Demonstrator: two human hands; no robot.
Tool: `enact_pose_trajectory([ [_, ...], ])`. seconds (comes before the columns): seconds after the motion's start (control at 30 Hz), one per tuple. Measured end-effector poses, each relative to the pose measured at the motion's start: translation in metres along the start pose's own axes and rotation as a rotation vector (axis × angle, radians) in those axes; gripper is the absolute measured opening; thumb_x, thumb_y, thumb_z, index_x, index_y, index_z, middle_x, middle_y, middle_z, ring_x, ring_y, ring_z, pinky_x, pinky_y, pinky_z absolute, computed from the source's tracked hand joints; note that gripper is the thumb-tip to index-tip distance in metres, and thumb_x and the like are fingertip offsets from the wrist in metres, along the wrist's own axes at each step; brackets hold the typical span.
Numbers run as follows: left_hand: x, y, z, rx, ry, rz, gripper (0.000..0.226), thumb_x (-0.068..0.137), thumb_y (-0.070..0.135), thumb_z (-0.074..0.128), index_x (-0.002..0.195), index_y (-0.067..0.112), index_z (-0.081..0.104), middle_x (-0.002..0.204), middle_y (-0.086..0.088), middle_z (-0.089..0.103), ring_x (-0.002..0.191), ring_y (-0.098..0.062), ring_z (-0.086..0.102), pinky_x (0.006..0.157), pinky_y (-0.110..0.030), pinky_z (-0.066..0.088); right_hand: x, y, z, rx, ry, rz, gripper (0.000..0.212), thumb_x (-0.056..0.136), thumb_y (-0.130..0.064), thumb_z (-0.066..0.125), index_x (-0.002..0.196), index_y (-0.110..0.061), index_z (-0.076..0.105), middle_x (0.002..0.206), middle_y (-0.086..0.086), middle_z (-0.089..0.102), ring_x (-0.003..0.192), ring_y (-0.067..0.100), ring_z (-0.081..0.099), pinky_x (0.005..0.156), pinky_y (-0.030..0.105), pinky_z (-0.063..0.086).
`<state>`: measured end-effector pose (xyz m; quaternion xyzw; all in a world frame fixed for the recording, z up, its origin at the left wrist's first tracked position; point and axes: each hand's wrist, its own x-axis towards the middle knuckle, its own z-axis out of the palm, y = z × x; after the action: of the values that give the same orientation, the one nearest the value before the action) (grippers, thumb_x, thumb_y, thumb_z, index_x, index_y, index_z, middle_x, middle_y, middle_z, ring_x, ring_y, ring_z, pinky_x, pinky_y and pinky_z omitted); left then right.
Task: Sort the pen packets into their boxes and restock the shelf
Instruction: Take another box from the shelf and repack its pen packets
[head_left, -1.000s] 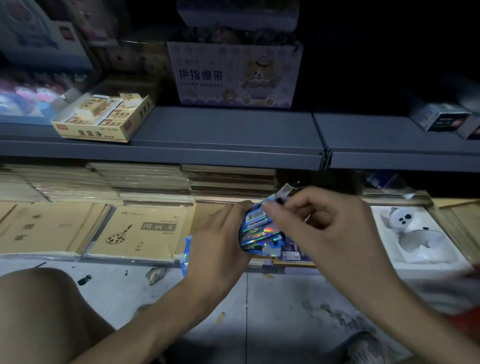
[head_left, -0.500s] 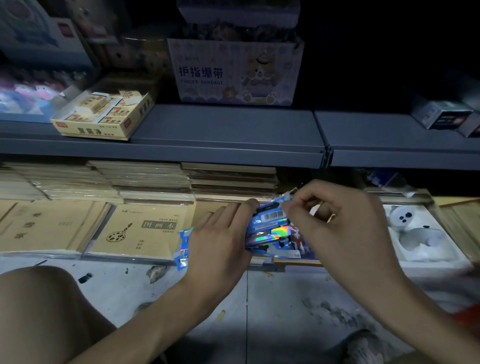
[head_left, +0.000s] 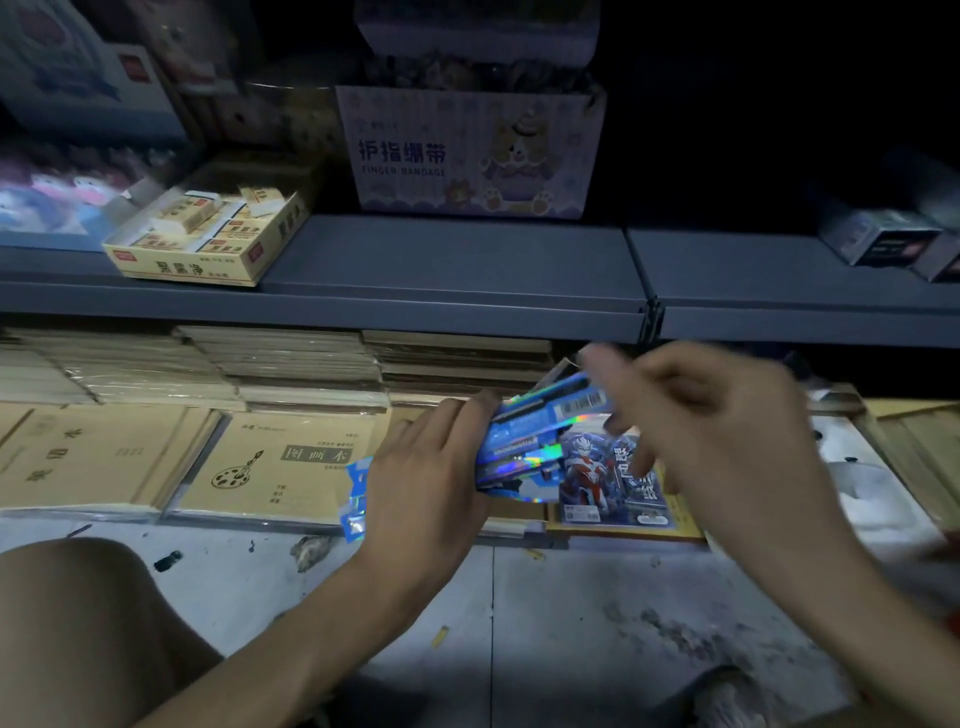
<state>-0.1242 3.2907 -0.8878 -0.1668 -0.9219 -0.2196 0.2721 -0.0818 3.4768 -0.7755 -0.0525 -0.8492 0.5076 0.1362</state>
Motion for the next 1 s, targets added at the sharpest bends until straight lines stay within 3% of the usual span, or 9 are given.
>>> enact_pose_trajectory([
  [0.1,-0.003,0.002,0.002,0.007,-0.001,0.052,0.078,0.050,0.004,0.083,0.119,0.021,0.052,0.086,-0.001,0.065,0.080,-0.023,0.044,0.063,-0.034,0.026,0.000,0.006,0.008,-0.029,-0.116,0.016,0.022,0.086,-0.038,0.079,0.070,-0.024,0.073,0.056,-0.006,0.065,0.051,0.012,0.054,0.054,0.031,0.046],
  [0.2,-0.001,0.006,0.000,-0.010,-0.009,0.056,0.065,0.057,0.012,0.073,0.118,0.021,0.052,0.086,0.000,0.065,0.080,-0.022,0.045,0.062,-0.034,0.027,0.004,0.007,0.002,0.210,-0.135,0.067,0.027,0.090,-0.016,0.076,0.065,-0.017,0.067,0.055,0.006,0.056,0.048,0.017,0.049,0.043,0.025,0.038],
  [0.27,0.002,0.007,-0.002,-0.047,-0.007,0.017,0.060,0.060,0.018,0.077,0.115,0.023,0.054,0.088,0.002,0.067,0.080,-0.021,0.046,0.061,-0.031,0.021,0.008,0.003,-0.007,0.346,-0.074,0.057,0.024,0.092,-0.009,0.070,0.069,-0.013,0.064,0.059,0.006,0.058,0.047,0.023,0.054,0.039,0.029,0.039],
  [0.37,0.003,0.001,-0.003,-0.071,-0.019,-0.085,0.066,0.058,0.020,0.090,0.110,0.031,0.051,0.087,0.008,0.067,0.077,-0.020,0.050,0.060,-0.027,0.019,0.018,-0.002,-0.027,0.428,0.012,0.014,0.018,0.098,-0.009,0.063,0.080,-0.013,0.060,0.071,0.010,0.068,0.045,0.031,0.060,0.039,0.031,0.043],
  [0.5,0.001,-0.004,-0.004,-0.107,-0.036,-0.180,0.067,0.059,0.027,0.093,0.109,0.036,0.049,0.089,0.010,0.069,0.073,-0.025,0.064,0.054,-0.031,0.042,0.026,0.002,-0.044,0.318,0.033,-0.058,0.017,0.098,-0.021,0.067,0.081,-0.019,0.068,0.062,0.010,0.063,0.038,0.025,0.050,0.037,0.027,0.038],
  [0.63,0.001,-0.004,-0.008,-0.239,-0.085,-0.320,0.058,0.069,0.041,0.089,0.115,0.039,0.053,0.095,0.014,0.072,0.083,-0.019,0.068,0.065,-0.039,0.054,0.032,0.006,-0.049,0.363,0.006,-0.024,0.025,0.098,-0.022,0.065,0.074,-0.019,0.068,0.059,0.007,0.061,0.037,0.022,0.049,0.036,0.023,0.034],
  [0.73,0.000,-0.004,-0.009,-0.325,-0.101,-0.404,0.057,0.072,0.046,0.089,0.116,0.041,0.052,0.098,0.015,0.072,0.086,-0.014,0.069,0.069,-0.042,0.057,0.034,0.009,-0.053,0.378,0.021,0.013,0.028,0.099,-0.022,0.066,0.071,-0.020,0.070,0.060,0.008,0.061,0.038,0.022,0.050,0.037,0.022,0.032],
  [1.0,0.002,0.003,-0.014,-0.433,-0.044,-0.422,0.058,0.071,0.042,0.091,0.110,0.049,0.048,0.097,0.024,0.069,0.088,-0.004,0.068,0.073,-0.041,0.059,0.035,0.017,-0.054,0.320,0.052,0.058,0.026,0.099,-0.016,0.065,0.075,-0.008,0.065,0.056,0.010,0.061,0.036,0.019,0.049,0.035,0.021,0.027],
])
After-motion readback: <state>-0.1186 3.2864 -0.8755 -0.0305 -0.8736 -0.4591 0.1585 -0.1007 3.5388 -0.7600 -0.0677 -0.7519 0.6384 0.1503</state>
